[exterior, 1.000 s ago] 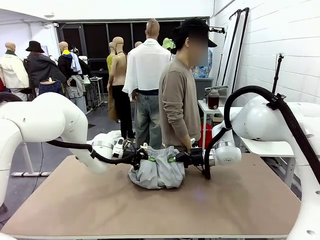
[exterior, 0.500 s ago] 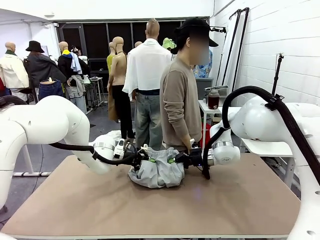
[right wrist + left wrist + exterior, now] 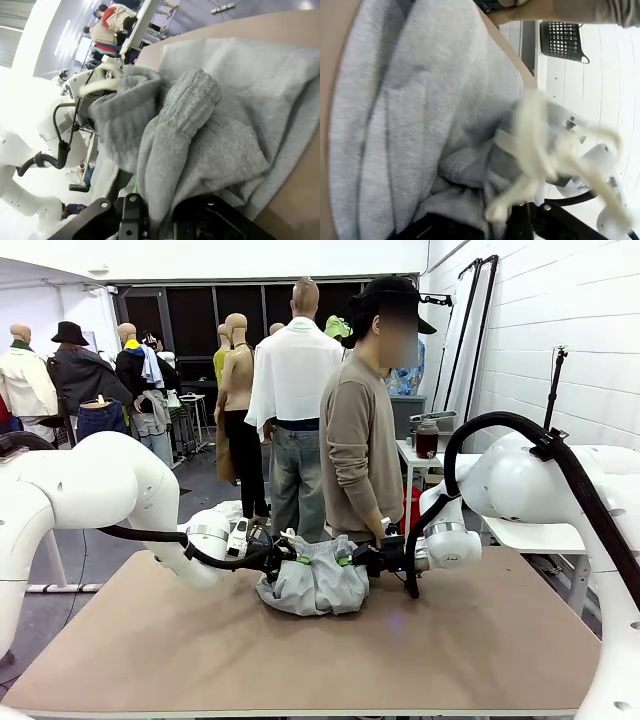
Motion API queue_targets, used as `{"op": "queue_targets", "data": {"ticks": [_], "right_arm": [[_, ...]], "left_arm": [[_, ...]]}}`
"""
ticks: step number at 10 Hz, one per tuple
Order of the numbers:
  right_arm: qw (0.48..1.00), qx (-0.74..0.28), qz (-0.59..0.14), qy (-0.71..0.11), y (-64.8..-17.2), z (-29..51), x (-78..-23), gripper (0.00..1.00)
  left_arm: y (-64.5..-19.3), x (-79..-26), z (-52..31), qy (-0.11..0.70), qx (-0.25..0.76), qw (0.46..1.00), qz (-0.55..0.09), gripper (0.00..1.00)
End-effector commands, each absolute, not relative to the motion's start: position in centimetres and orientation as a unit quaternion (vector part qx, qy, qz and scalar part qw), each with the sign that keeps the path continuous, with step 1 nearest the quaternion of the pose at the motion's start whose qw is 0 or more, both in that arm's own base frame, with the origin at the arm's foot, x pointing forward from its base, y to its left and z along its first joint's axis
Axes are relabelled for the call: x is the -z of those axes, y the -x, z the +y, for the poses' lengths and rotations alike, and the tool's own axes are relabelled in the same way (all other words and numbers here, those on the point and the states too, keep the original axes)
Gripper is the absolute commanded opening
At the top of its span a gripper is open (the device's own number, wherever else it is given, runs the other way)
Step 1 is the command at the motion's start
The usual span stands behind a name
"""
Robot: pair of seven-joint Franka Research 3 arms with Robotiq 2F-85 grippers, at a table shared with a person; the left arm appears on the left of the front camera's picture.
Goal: Fold the training pants.
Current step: Fold the Training pants in half.
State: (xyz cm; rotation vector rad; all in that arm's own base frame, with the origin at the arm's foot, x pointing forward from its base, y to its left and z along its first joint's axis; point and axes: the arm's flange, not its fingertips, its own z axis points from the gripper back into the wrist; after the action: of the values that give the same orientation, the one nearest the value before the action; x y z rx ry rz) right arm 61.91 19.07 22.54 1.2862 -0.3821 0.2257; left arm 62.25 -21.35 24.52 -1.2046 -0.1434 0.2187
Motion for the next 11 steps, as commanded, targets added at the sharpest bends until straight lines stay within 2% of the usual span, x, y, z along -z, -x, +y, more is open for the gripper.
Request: {"op": "queue_targets", "data": {"ticks": [1,2,3,11], "right_arm": [[0.793,-0.081,-0.184,-0.575,-62.1,17.4,-23.2,0.63],[0.795,-0.076,-0.189,-0.572,-61.9,17.0,-23.7,0.83],[0.798,-0.072,-0.193,-0.566,-61.7,16.4,-24.2,1.0],[0.818,-0.065,-0.207,-0.533,-61.0,13.9,-26.5,1.0]], "left_arm": [[-62.7,-25.2,-19.5,0.545,-0.125,0.827,-0.06,0.68],[-62.6,-25.3,-19.3,0.544,-0.128,0.827,-0.058,0.88],[-62.3,-25.5,-19.0,0.542,-0.131,0.828,-0.058,1.0],[-59.1,-29.1,-14.1,0.529,-0.142,0.83,-0.105,1.0]]}}
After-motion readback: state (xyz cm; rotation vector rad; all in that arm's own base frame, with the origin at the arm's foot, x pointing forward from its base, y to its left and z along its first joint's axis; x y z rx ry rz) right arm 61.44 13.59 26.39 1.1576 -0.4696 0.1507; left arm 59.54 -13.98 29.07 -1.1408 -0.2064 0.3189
